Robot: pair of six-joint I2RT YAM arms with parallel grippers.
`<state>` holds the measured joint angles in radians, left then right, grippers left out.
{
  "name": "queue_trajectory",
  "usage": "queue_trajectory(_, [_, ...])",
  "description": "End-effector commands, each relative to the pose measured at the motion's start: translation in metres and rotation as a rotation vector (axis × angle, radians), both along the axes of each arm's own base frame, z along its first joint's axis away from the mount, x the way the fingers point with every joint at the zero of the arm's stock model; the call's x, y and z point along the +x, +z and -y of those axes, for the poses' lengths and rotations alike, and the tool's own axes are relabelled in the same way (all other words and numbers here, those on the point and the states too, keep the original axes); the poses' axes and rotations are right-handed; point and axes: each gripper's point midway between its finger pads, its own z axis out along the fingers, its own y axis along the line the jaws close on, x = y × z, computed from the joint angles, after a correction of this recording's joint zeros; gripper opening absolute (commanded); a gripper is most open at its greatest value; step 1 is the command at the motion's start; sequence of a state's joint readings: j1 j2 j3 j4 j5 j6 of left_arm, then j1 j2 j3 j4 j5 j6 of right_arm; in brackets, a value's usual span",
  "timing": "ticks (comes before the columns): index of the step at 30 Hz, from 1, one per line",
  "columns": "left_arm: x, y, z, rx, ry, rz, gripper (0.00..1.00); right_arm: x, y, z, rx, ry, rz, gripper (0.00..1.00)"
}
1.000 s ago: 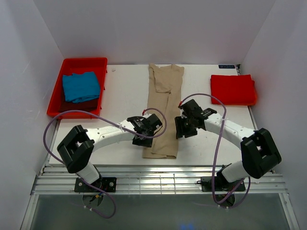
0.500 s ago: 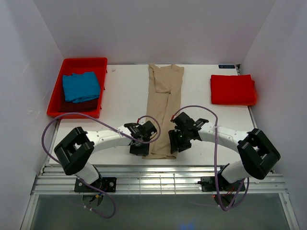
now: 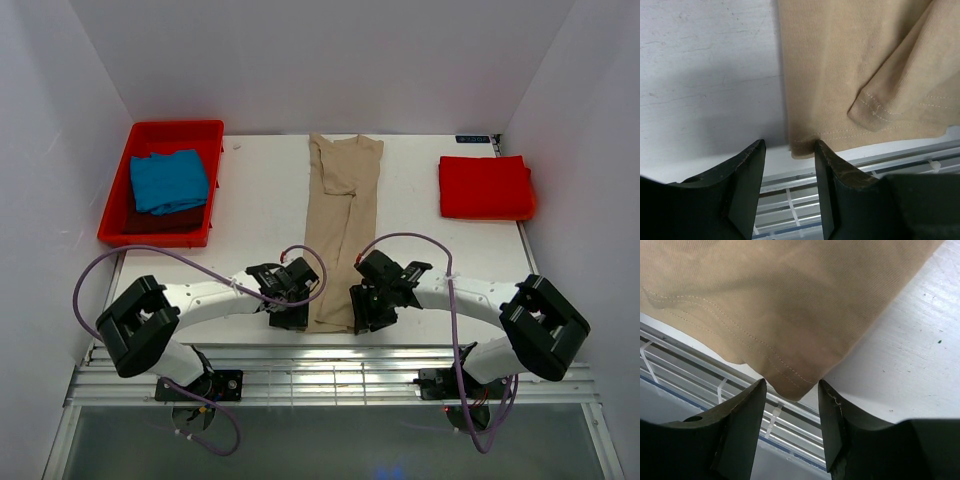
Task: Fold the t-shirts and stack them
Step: Fold the tshirt
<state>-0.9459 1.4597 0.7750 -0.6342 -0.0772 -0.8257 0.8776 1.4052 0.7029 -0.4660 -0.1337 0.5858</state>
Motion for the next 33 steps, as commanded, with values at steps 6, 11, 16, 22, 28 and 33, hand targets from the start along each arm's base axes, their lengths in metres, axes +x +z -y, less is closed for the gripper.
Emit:
queue_trajectory(6, [-0.004, 0.007, 0.006, -0.065, 0.007, 0.001, 0.54, 0.001, -0.003, -0.002, -0.01, -0.018, 0.026, 0.52])
queue_trajectory(11, [-0.012, -0.004, 0.004, -0.066, 0.011, -0.034, 0.52, 0.002, 0.002, -0.005, -0.005, -0.017, 0.031, 0.52])
queue_trajectory(16, [-0.014, -0.008, 0.001, -0.053, 0.007, -0.043, 0.52, 0.004, 0.01, -0.004, -0.004, -0.025, 0.043, 0.52])
queue_trajectory(22, [-0.013, -0.011, 0.0, -0.047, 0.009, -0.04, 0.51, 0.008, 0.007, -0.001, -0.029, -0.03, 0.062, 0.52])
queue_trajectory(28, [-0.015, -0.022, -0.002, -0.02, 0.003, -0.057, 0.41, 0.012, -0.012, -0.002, -0.057, -0.029, 0.061, 0.46])
queue_trajectory(33, [-0.018, -0.03, -0.002, -0.008, -0.021, -0.08, 0.17, 0.012, -0.026, 0.005, -0.101, -0.009, 0.056, 0.16])
